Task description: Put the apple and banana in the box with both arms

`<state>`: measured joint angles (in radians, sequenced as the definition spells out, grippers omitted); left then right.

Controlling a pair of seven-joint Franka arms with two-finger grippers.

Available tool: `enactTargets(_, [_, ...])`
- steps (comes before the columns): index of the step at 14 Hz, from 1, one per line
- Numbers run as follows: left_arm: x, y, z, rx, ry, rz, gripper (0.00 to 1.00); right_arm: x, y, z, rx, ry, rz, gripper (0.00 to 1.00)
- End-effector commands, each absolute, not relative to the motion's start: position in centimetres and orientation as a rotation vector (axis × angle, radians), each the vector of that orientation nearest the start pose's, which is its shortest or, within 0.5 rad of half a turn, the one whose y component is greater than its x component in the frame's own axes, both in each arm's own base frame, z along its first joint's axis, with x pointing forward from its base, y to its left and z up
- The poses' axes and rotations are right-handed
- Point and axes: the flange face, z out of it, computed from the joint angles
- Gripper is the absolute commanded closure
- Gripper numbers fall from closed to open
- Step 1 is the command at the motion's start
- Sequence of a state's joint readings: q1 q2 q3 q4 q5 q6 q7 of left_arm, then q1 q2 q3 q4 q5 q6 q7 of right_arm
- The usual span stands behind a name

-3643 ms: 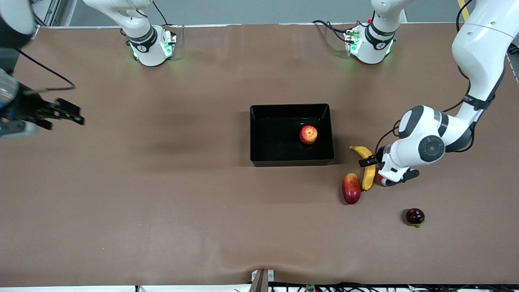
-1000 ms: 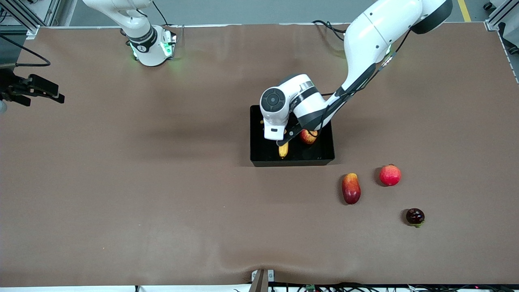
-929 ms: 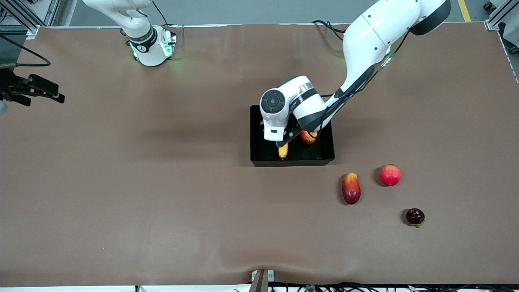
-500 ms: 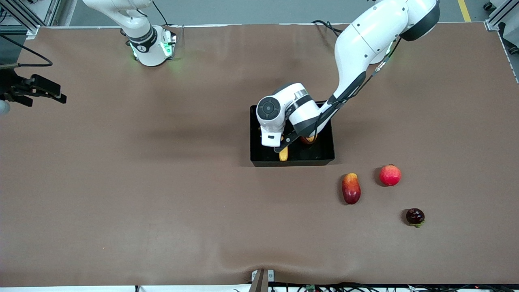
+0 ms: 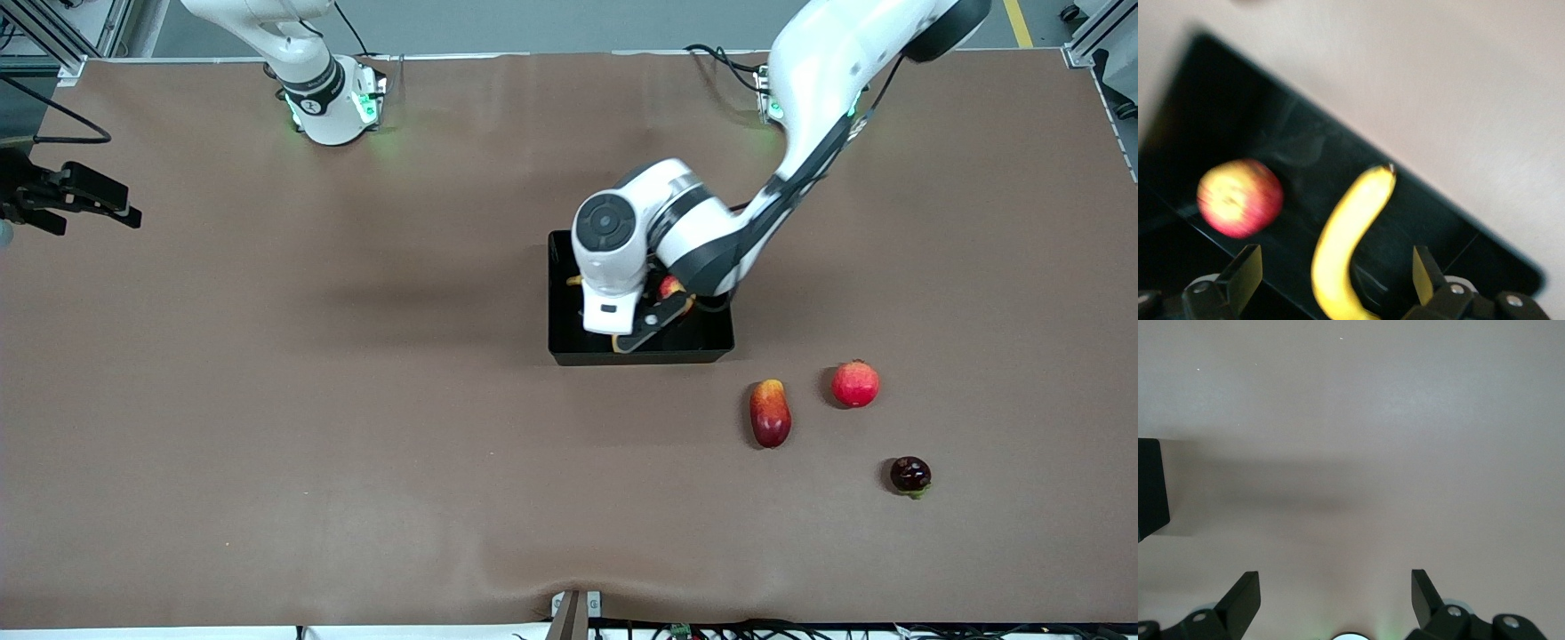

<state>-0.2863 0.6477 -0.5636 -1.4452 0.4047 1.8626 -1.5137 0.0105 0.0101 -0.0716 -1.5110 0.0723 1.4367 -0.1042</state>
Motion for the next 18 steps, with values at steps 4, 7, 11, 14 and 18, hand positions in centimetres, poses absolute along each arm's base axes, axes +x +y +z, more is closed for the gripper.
enactTargets(4, [57.7, -31.8, 47.5, -2.882, -0.706, -0.115, 0.00, 54.4, -2.2, 63.9, -3.058, -0.070, 0.108, 0.00])
enactTargets(7, [58.9, -25.8, 51.4, -2.882, -0.673, -0.122, 0.00, 54.4, -2.3, 63.9, -3.059, -0.067, 0.108, 0.00])
enactTargets(11, [59.2, -19.7, 55.3, -3.020, -0.495, -0.033, 0.00, 55.0, -1.7, 64.1, -3.065, -0.086, 0.051, 0.00])
enactTargets(14, [58.7, -15.1, 57.3, -3.038, -0.301, -0.037, 0.00, 55.5, -1.8, 63.9, -3.107, -0.091, 0.023, 0.00])
enactTargets(18, [55.5, -9.5, 59.6, -3.101, -0.225, -0.004, 0.00, 55.0, -2.1, 64.1, -3.116, -0.081, 0.048, 0.00])
